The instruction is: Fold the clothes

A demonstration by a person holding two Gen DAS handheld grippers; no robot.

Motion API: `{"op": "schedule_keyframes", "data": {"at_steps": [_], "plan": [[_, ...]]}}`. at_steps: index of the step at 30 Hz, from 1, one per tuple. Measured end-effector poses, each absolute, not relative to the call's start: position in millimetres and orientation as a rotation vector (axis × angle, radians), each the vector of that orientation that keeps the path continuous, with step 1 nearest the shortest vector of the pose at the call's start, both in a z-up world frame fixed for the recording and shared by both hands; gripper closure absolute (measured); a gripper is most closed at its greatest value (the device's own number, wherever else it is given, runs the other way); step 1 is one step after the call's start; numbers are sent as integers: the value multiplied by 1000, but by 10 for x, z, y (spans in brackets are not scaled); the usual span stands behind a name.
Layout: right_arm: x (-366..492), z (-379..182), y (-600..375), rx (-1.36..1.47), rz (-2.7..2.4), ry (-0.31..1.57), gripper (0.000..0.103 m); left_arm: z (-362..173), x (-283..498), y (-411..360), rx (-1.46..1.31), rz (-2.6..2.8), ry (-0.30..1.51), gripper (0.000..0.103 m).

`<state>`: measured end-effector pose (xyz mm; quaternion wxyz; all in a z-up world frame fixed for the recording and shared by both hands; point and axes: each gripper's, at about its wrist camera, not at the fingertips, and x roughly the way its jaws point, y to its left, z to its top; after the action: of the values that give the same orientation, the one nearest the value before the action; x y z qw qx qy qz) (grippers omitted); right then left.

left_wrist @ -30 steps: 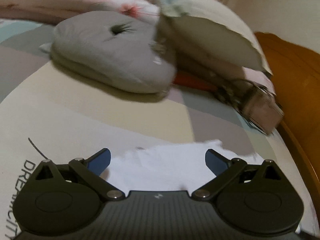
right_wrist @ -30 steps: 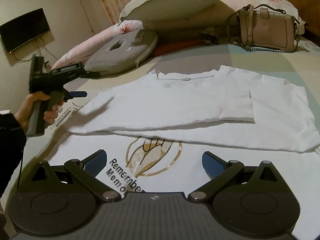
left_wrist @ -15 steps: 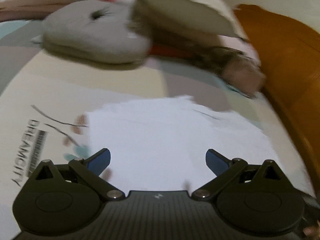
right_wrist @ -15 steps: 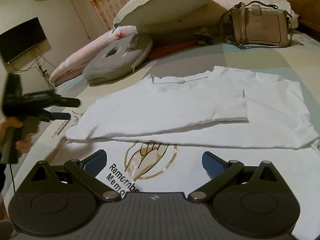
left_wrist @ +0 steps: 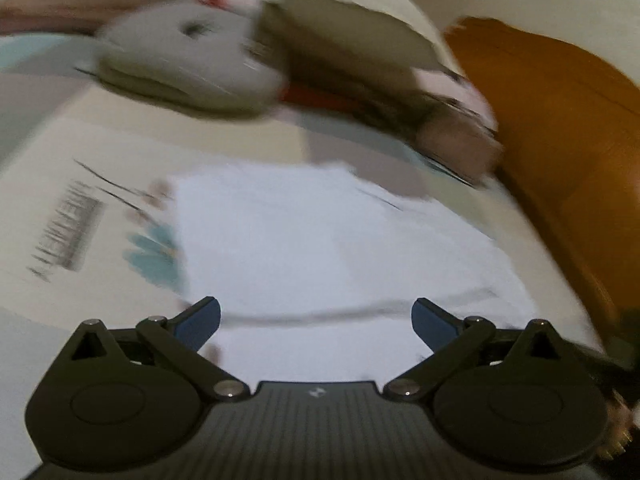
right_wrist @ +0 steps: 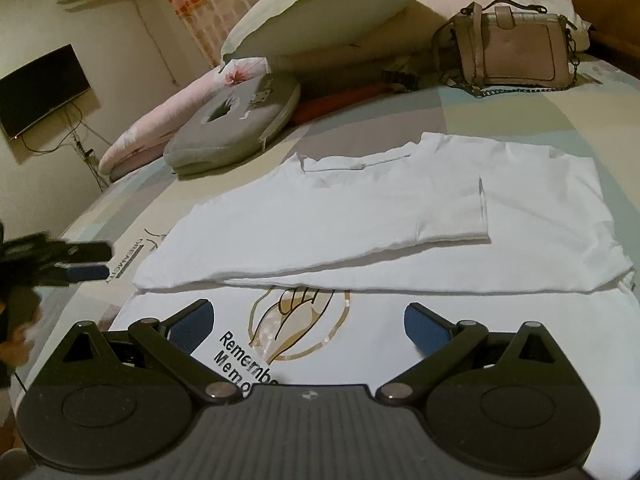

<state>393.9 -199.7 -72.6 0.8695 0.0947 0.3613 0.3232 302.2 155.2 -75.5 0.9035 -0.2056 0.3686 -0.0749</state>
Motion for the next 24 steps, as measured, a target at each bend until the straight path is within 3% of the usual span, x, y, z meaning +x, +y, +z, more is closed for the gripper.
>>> {"op": "schedule_keyframes", "data": {"at_steps": [3, 10, 18, 24], "plan": [[3928, -734, -2002, 198, 672, 757, 0, -998, 3145, 1440, -438, -189, 827, 1], [3950, -731, -2015, 211, 665, 744, 0, -1177, 3287, 1415, -352, -9, 654, 1], [3916, -720, -1986, 200, 670, 736, 0, -1208, 3097, 1320, -300, 187, 663, 3], [3922, -741, -1977, 205, 660, 741, 0, -796, 3151, 1286, -283, 23, 535, 2]]}}
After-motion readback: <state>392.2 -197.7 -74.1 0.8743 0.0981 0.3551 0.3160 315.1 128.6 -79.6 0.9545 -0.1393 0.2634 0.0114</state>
